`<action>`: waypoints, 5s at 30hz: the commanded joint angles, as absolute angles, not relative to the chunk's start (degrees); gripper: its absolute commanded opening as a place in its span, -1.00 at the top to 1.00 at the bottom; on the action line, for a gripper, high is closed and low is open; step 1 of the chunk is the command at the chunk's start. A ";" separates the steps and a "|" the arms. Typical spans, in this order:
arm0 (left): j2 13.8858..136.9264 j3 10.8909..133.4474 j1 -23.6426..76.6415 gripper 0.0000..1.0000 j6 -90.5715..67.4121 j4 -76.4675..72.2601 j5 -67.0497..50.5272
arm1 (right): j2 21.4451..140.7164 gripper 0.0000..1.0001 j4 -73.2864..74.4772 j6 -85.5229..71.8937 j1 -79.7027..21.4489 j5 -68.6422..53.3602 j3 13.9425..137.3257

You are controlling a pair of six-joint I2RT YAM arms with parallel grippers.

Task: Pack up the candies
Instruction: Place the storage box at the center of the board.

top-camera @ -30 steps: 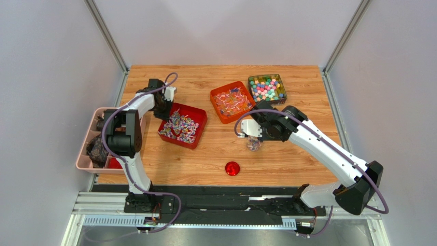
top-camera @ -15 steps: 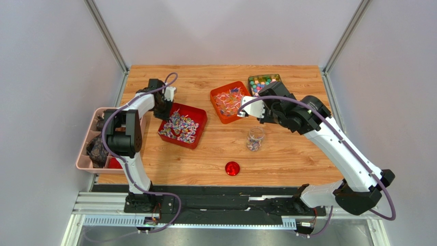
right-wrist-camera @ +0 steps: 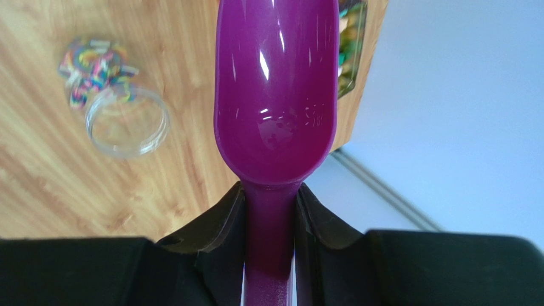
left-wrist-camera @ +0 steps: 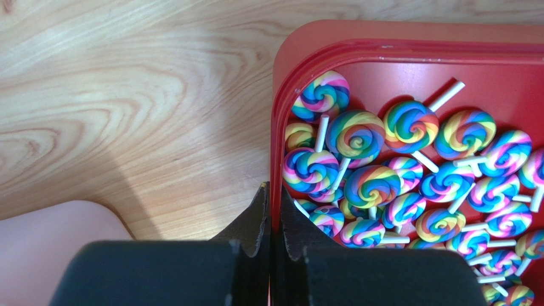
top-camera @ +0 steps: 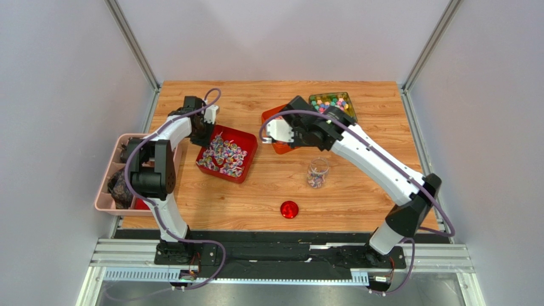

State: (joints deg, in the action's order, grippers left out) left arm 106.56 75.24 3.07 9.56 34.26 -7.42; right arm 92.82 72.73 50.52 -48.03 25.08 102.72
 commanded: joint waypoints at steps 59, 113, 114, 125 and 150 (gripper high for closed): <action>125.16 95.71 3.25 1.00 35.51 76.02 -42.09 | 93.34 1.00 74.09 43.33 -48.43 0.79 115.58; 99.86 94.56 6.68 -0.37 14.76 48.51 -15.19 | 89.57 1.00 49.93 36.48 -50.27 6.15 97.83; 99.15 94.74 6.42 -0.34 15.03 48.60 -17.47 | 89.39 1.00 48.44 36.39 -50.19 6.15 97.39; 99.75 96.33 5.19 -0.32 16.88 51.77 -57.91 | 87.27 1.00 41.66 32.87 -50.89 6.33 93.34; 104.24 98.53 2.02 -0.16 20.03 57.04 -79.80 | 84.11 1.00 43.95 36.56 -51.86 2.64 87.18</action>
